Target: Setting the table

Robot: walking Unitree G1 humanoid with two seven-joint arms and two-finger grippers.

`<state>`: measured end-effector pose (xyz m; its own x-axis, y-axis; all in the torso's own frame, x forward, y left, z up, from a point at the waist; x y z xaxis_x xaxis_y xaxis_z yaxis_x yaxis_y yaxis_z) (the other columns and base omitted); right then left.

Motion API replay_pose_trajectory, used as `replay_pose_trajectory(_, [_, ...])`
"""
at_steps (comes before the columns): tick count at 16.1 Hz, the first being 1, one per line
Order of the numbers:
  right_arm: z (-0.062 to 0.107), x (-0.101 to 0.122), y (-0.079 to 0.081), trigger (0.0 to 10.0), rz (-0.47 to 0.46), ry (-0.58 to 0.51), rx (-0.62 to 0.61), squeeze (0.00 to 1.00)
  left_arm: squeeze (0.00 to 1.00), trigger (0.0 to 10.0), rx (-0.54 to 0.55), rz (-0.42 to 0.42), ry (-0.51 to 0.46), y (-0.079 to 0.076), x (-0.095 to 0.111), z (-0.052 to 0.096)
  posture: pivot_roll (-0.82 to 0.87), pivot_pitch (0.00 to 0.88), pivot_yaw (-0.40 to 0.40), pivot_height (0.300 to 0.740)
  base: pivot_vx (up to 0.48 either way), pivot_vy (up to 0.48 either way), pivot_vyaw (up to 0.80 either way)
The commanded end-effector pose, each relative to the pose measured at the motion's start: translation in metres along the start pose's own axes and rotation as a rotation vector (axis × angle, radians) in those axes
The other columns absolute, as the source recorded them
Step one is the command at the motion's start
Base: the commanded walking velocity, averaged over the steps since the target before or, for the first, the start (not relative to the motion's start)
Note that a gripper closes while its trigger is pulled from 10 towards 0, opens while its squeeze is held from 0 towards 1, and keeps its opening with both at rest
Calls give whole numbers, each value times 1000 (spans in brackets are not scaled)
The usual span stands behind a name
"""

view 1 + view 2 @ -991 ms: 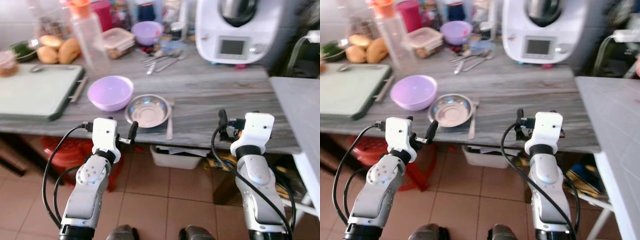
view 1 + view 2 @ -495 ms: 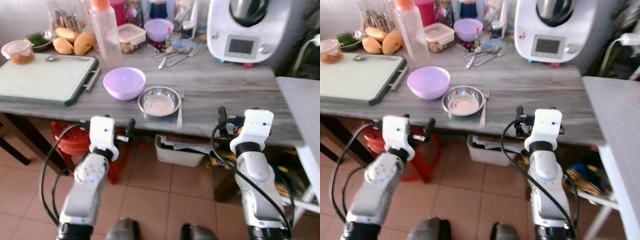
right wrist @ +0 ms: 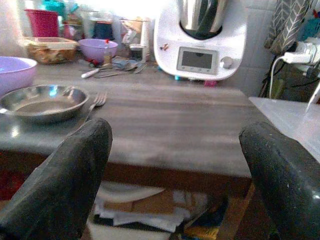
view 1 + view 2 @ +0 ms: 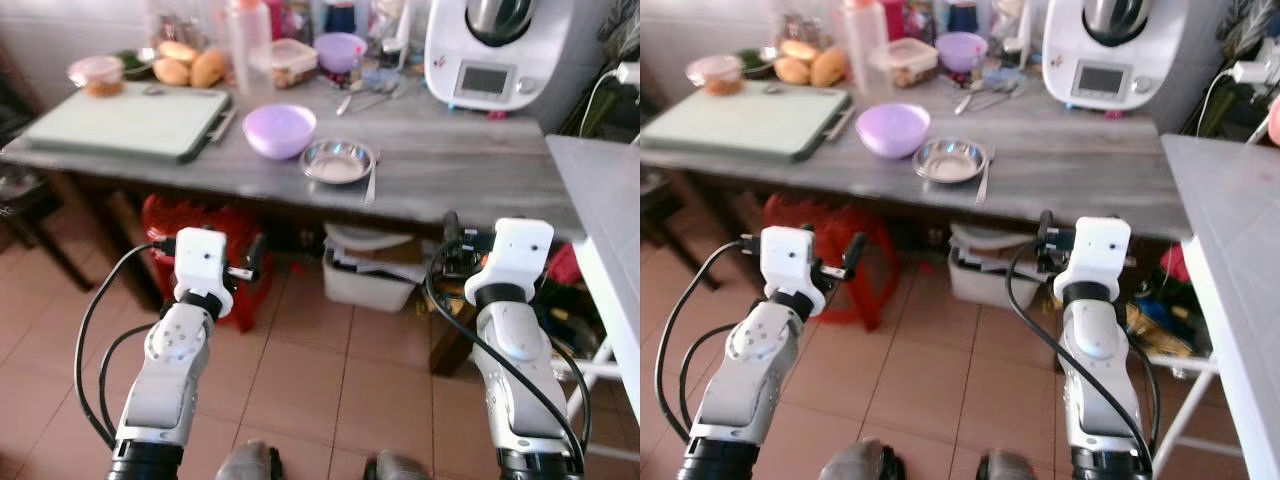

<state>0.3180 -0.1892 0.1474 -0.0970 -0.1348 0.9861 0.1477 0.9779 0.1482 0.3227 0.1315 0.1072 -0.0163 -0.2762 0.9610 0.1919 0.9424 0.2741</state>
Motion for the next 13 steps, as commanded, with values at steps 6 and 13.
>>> replay_pose_trajectory(6, [-1, -1, -3, 10000, -7, 7, -4, 0, 0, 10000, -11, -3, -4, -3, 1, 1, -36, 0, 39, 740, -322, 0, 0])
replay_pose_trajectory(13, [-5, -1, -2, 10000, 45, -21, -25, 0, 0, 10000, -30, 16, -53, -3, 9, 2, -37, 0, 38, 740, 0, 0, 0])
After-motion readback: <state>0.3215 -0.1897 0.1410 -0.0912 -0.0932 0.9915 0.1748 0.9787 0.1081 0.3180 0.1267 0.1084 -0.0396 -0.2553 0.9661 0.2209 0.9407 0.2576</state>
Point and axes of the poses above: a point about 5 cm out from each wrist's last joint towards the gripper, its own z axis pointing back from the gripper into the wrist, its own x axis along the axis of the wrist's last joint, y = z × x, the point moved 5 cm from there along -z, pointing out of the wrist towards the gripper, and after that the axes turned 14 degrees about -z, right-handed, at the moved point
